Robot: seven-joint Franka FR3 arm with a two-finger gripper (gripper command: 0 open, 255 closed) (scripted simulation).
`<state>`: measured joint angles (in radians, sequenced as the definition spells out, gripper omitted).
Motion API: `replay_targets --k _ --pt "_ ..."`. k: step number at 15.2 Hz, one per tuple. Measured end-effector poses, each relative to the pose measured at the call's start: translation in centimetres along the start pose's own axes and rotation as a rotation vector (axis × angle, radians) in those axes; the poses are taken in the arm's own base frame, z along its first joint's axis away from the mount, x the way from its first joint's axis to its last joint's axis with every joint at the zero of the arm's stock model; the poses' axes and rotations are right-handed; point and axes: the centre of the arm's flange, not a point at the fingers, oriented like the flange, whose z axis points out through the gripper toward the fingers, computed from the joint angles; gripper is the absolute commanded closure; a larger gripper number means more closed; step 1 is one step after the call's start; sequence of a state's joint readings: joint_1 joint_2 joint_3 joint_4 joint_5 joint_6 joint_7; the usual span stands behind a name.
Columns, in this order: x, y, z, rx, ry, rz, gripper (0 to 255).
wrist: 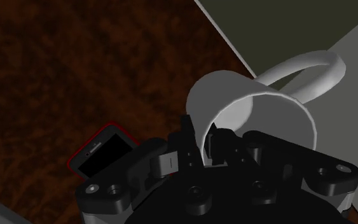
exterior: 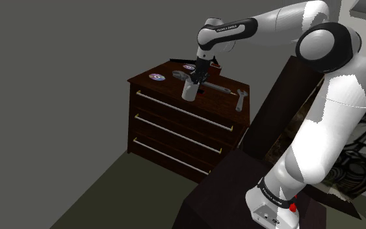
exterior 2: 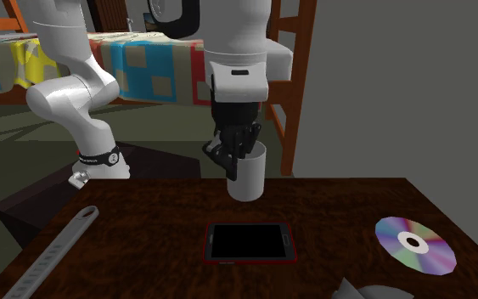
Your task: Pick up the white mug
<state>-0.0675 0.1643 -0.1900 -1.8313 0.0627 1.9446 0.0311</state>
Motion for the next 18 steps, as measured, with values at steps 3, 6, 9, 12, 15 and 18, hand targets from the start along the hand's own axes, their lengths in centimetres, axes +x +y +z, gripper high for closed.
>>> replay_targets --k 3,6,9,12,15,18 --pt "0.0 0.0 0.0 0.0 0.0 0.0 255" --pt "0.0 0.0 0.0 0.0 0.0 0.0 255" --pt "0.0 0.0 -1.0 0.0 0.0 0.0 255" --pt "-0.1 -0.1 -2.5 0.0 0.0 0.0 255" --pt "-0.2 -0.1 -4.2 0.0 0.001 0.0 255" --pt "-0.3 0.0 -5.8 0.0 0.0 0.0 255"
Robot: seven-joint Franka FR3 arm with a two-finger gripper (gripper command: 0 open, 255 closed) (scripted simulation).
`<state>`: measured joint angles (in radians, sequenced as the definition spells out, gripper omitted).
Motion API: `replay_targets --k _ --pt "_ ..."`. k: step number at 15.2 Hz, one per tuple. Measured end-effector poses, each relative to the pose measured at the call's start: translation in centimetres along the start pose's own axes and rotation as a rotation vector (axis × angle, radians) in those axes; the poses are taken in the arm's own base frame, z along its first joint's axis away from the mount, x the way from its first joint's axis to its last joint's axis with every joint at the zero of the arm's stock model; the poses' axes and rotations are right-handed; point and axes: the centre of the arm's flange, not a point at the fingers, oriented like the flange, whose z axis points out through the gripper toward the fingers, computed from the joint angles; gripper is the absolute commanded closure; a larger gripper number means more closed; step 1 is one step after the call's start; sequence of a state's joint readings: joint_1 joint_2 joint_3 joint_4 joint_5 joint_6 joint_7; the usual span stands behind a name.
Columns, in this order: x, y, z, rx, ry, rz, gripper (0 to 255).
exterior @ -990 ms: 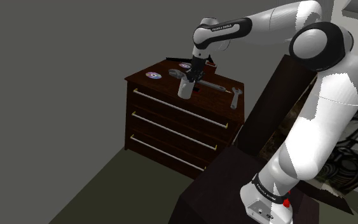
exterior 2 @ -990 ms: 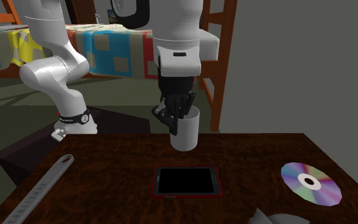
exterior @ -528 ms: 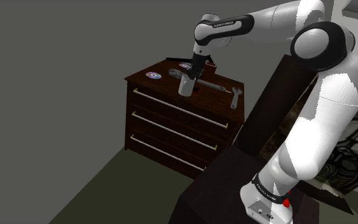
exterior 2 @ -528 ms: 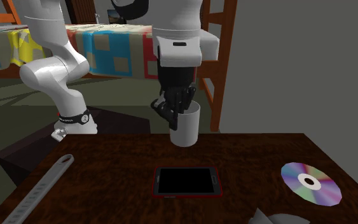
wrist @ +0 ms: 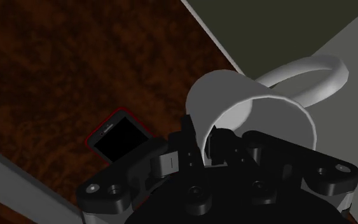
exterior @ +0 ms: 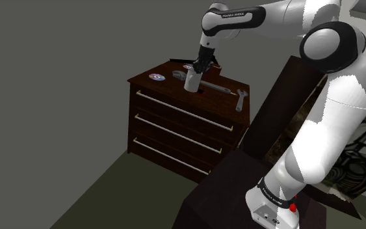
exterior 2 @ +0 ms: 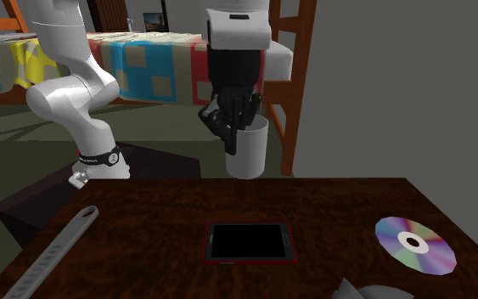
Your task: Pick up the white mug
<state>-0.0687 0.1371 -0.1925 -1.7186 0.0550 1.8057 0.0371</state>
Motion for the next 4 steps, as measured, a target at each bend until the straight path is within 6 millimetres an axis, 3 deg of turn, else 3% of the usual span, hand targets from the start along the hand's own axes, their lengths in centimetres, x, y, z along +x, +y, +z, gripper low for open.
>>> replay_targets --k 4 --pt "0.0 -0.1 -1.9 0.0 0.0 0.0 255"
